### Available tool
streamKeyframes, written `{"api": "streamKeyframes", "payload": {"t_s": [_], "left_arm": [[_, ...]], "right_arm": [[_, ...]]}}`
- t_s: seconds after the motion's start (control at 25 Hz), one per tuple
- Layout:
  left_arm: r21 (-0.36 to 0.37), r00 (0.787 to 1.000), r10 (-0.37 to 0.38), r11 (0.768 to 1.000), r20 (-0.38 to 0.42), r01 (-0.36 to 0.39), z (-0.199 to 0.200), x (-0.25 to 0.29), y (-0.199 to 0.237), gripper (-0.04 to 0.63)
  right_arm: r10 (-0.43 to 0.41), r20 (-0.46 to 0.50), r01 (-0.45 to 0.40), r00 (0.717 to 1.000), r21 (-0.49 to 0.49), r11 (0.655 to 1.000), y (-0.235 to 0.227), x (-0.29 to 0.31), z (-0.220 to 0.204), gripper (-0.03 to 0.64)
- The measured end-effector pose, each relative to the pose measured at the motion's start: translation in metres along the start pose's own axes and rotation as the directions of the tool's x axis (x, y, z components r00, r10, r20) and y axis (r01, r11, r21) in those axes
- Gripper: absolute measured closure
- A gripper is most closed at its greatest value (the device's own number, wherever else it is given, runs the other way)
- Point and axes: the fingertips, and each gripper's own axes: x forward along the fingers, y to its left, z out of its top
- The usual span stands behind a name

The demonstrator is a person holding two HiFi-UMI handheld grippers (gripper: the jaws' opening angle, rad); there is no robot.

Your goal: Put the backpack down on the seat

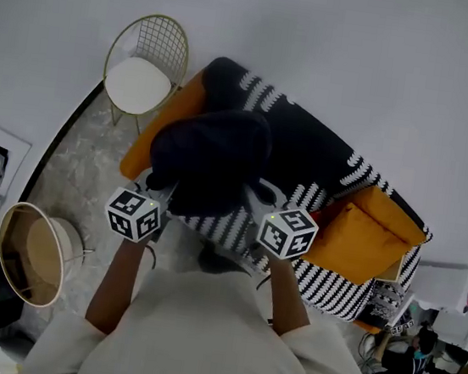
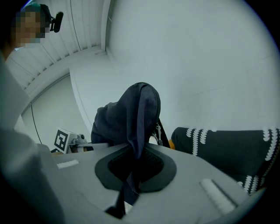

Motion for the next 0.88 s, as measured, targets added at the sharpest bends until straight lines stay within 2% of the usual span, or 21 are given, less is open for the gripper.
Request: {"api": "streamKeyframes", "payload": {"t_s": [0.2, 0.36, 0.68, 0.88], "left_arm": [[-0.008, 0.999, 0.034, 0.999, -0.015, -0.034, 0.007, 0.042, 0.021, 0.568], [-0.018, 0.998, 0.038, 0.999, -0.045, -0.039, 0.006, 0.072, 0.034, 0.568], [-0.038, 0.994, -0.002, 0.999, -0.105, -0.003, 0.007, 0.131, 0.089, 0.568], [-0.105, 0.987, -0.041, 0.994, -0.152, 0.025, -0.006, 0.175, 0.122, 0.568]], "right_arm": [[0.03, -0.015, -0.03, 0.999, 0.024, 0.999, -0.036, 0.025, 0.009, 0.604], [0.024, -0.021, -0.022, 0.999, 0.054, 0.998, -0.065, 0.041, 0.011, 0.604], [-0.053, -0.041, 0.057, 0.998, 0.096, 0.994, -0.111, 0.097, 0.019, 0.604], [-0.132, -0.08, 0.142, 0.988, 0.133, 0.981, -0.148, 0.13, 0.014, 0.604]]}}
